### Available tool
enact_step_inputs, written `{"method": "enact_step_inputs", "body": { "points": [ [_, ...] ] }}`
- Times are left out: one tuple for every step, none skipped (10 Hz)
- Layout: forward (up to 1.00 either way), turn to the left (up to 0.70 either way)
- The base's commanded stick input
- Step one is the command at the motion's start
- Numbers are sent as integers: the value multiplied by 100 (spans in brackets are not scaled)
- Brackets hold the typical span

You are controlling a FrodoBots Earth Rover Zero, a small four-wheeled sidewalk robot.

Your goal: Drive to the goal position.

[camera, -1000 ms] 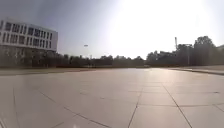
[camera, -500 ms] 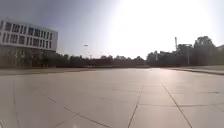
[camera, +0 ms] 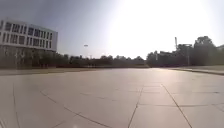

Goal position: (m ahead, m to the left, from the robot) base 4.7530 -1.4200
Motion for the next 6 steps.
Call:
{"method": "enact_step_inputs", "body": {
  "points": [
    [6,0],
    [7,1],
    [7,1],
    [7,1],
    [7,1],
    [7,1]
  ]
}}
